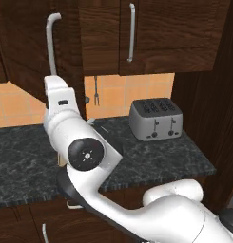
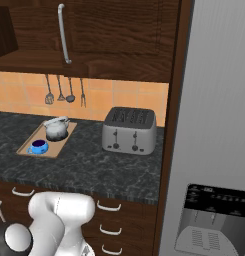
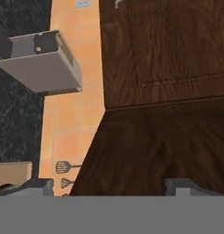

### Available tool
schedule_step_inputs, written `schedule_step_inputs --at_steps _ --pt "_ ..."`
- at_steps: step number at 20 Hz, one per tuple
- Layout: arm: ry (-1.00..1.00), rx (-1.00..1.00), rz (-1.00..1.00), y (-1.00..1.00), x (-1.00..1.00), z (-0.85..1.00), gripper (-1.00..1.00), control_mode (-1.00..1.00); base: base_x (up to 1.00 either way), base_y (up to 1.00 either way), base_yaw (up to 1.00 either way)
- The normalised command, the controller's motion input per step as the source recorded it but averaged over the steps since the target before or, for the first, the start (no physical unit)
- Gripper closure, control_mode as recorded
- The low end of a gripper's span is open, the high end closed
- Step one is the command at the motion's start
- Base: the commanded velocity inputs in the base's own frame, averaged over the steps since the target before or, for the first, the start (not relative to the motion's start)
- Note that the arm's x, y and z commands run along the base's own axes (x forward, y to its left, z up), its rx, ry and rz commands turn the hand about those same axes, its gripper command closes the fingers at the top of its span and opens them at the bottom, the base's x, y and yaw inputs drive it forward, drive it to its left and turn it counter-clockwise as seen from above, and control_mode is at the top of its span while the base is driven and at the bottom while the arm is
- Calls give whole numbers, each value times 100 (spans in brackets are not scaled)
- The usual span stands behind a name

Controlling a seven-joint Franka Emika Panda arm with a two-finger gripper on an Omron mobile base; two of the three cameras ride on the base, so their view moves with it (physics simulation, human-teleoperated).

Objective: Pick the kettle from the counter and place it on the tray. Then pick the mug from the cabinet and place it on the tray. Then close the cabinet doors.

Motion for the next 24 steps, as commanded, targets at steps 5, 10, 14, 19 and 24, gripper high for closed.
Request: schedule_step_inputs --at_steps 5,10,14,19,24 --pt "2 1 -18 -62 60 0 -100 -100 0 0 0" --pt "3 6 -13 -62 63 0 -100 -100 0 0 0" --pt "8 10 -12 -54 67 1 -100 -100 0 0 0" --pt "15 16 -3 -42 83 0 -100 -100 0 0 0" --pt "14 17 0 -39 94 0 -100 -100 0 0 0"
